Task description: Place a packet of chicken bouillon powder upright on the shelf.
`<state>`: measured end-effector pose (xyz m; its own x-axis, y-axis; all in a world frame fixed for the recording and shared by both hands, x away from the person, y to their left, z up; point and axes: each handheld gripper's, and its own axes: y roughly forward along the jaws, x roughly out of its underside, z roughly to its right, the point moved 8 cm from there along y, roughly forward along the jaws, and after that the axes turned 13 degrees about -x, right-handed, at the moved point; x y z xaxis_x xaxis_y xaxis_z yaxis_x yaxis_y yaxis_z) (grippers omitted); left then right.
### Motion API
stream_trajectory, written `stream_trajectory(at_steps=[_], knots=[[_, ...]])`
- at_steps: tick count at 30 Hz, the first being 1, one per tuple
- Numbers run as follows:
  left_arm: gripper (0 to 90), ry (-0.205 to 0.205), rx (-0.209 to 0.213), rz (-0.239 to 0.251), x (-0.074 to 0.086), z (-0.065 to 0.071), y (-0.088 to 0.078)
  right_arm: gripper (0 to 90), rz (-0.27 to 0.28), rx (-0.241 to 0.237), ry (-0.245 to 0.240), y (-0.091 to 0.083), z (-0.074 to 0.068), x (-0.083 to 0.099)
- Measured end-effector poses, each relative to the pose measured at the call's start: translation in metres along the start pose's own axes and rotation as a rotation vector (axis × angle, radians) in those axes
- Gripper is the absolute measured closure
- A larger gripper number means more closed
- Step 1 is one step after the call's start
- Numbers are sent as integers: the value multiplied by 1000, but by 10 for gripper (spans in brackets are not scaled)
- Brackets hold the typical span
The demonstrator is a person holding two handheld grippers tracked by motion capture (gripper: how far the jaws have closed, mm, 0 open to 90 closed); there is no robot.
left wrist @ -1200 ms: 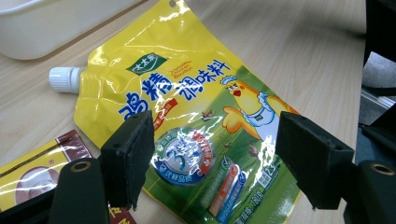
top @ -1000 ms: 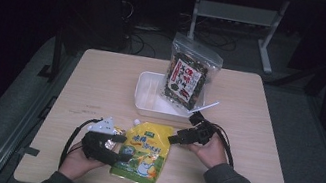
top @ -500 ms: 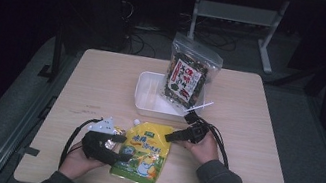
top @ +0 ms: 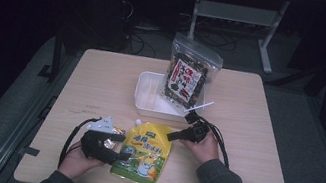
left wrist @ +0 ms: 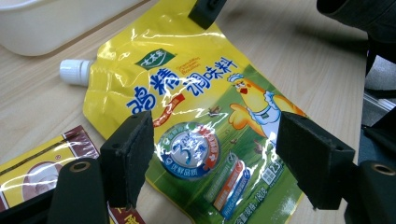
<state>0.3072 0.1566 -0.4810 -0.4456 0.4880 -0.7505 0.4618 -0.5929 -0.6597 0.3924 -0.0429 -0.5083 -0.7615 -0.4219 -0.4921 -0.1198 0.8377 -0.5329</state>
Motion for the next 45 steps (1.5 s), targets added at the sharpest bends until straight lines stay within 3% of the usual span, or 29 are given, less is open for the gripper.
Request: stream_trajectory(at_steps=[16, 18, 20, 26, 28, 37, 42, 45], knots=[[229, -34, -17, -10, 3, -5, 2, 896, 85, -49, -84, -33, -36, -1], [223, -46, -8, -10, 3, -5, 3, 896, 99, -65, -95, -36, -43, -1], [211, -79, 43, 3, 1, -1, 2, 896, 112, -80, -109, -39, -50, -1], [212, -90, 41, -1, 1, -2, 3, 897, 124, -106, -143, -47, -66, 1], [216, -106, 63, -8, 3, -1, 5, 897, 131, -127, -156, -49, -71, 1], [455, -121, 203, -21, 6, 6, 5, 897, 134, -169, -202, -54, -91, 1], [640, -140, 245, 16, 3, 3, -2, 896, 136, -177, -218, -60, -97, 1], [699, -138, 261, 24, 3, 4, -4, 895, 128, -184, -223, -62, -99, 2]])
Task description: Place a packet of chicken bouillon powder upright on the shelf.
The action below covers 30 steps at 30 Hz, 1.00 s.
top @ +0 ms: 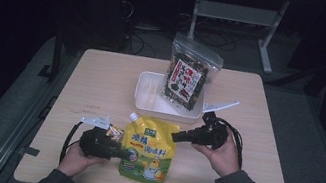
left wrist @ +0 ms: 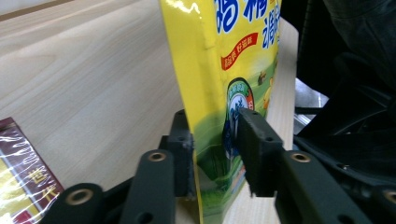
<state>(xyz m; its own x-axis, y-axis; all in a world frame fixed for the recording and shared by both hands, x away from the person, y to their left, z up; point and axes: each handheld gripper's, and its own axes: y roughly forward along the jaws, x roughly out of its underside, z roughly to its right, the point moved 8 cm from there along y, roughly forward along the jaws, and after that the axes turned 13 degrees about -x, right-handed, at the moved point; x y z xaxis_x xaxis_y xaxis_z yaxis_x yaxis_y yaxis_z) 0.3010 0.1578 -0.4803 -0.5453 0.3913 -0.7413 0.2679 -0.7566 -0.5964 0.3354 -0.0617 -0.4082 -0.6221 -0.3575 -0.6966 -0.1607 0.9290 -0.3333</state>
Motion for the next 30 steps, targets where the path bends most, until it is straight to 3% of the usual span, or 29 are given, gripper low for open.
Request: stream_trajectory(at_steps=[4, 8, 13, 17, 26, 30], knots=[[762, 14, 19, 6, -1, 3, -1, 885, -35, -7, -6, -3, -3, 1], [795, 26, 26, 11, -2, 5, 0, 807, -80, 3, -12, -6, -8, -2], [802, 45, 28, 20, -4, 9, -1, 665, -135, 11, -26, -5, -12, -17], [803, 59, 30, 24, -5, 11, -2, 609, -179, 29, -35, 0, -12, -33], [803, 79, 27, 27, -8, 15, -2, 656, -313, 12, -25, 24, -15, -55], [803, 84, 26, 29, -9, 16, -3, 744, -359, -4, -18, 31, -16, -59]])
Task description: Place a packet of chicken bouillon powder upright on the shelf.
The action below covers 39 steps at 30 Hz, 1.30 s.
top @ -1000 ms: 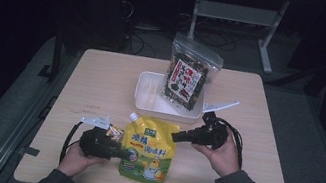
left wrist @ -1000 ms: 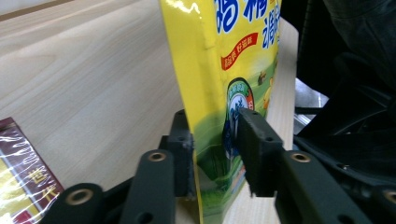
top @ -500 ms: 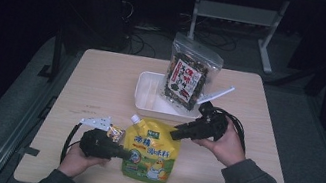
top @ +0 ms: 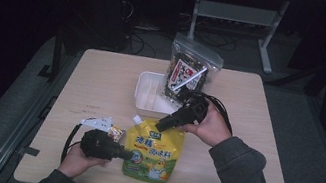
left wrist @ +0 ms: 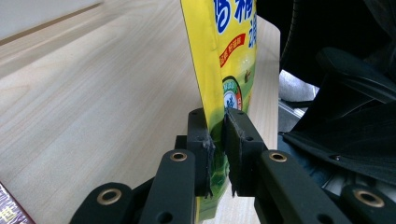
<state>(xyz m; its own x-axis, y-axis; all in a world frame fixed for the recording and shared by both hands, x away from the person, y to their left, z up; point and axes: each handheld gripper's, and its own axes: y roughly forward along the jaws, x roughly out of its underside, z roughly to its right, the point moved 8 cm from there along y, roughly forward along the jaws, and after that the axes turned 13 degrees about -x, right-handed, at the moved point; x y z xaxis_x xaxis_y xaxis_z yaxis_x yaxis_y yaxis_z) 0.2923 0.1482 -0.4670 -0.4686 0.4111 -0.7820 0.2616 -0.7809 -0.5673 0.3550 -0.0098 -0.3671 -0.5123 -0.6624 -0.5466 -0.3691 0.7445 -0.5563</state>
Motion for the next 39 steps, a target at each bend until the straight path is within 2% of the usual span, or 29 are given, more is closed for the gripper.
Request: stream_trajectory(at_steps=[6, 11, 15, 18, 20, 22, 26, 29, 32, 34, 39], knots=[[804, 3, -5, 1, -1, 0, 0, 827, -63, 2, 22, 4, -1, 0], [799, 4, -13, -1, 0, -1, 0, 852, -77, -4, 33, 4, -3, 0], [767, 9, -23, 0, 0, -1, 0, 883, -81, -33, 41, 5, -7, 1], [732, 12, -44, 5, 0, -3, -2, 893, -73, -44, 73, 5, -9, 1], [687, 15, -83, 16, -1, -6, -6, 895, -74, -55, 76, 6, -11, 2], [657, 13, -105, 28, -1, -8, -11, 896, -70, -65, 86, 6, -13, 2], [616, 12, -153, 45, -1, -13, -23, 897, -41, -94, 101, 3, -16, 2], [589, -3, -175, 44, 1, -17, -26, 896, -23, -88, 114, -1, -16, 2], [560, -6, -203, 28, 4, -21, -26, 897, 28, -100, 137, -7, -16, 0], [556, -9, -209, 28, 5, -22, -26, 897, 71, -127, 150, -11, -17, -2], [536, -21, -232, 34, 6, -26, -31, 896, 141, -129, 168, -21, -16, -6]])
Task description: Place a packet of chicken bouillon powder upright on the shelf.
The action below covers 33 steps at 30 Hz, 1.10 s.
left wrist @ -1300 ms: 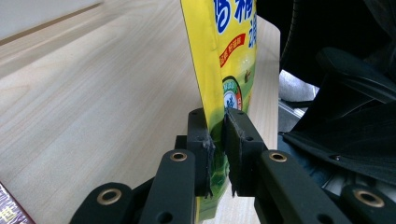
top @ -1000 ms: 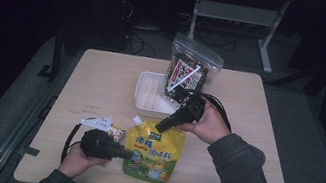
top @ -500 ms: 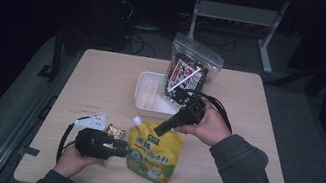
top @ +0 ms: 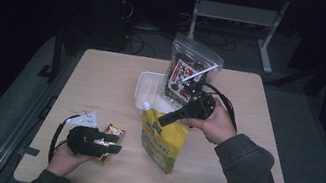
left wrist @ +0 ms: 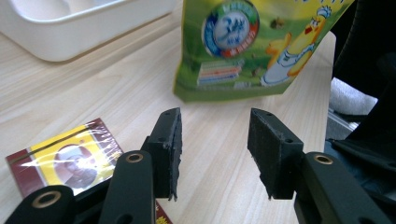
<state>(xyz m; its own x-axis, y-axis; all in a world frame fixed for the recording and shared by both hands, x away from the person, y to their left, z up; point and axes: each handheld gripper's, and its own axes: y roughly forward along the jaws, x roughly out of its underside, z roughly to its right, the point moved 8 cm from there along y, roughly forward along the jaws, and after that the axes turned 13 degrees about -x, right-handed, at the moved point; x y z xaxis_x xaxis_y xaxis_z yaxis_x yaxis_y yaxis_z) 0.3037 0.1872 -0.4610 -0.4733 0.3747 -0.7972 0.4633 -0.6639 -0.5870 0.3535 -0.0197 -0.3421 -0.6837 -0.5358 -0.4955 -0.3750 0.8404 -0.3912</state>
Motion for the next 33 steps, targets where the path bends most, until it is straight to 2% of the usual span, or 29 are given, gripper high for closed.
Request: stream_trajectory(at_steps=[3, 7, 11, 18, 22, 28, 33], knots=[[510, 6, -46, -7, 1, -4, -1, 896, 54, -9, 6, -5, -1, -5], [485, 26, -83, -28, 2, -6, 0, 896, 137, -21, 12, -12, -2, -14], [467, 27, -94, -36, 4, -8, 1, 896, 222, -37, 19, -18, -3, -25], [454, 16, -106, -32, 3, -12, -2, 896, 303, -29, 27, -25, -2, -42], [450, 7, -107, -28, 4, -15, -3, 896, 370, -28, 25, -30, 2, -55], [434, -16, -110, -24, 4, -20, -5, 896, 429, -17, 26, -35, 7, -70], [434, -16, -107, -24, 4, -21, -5, 896, 480, -4, 24, -38, 12, -85]])
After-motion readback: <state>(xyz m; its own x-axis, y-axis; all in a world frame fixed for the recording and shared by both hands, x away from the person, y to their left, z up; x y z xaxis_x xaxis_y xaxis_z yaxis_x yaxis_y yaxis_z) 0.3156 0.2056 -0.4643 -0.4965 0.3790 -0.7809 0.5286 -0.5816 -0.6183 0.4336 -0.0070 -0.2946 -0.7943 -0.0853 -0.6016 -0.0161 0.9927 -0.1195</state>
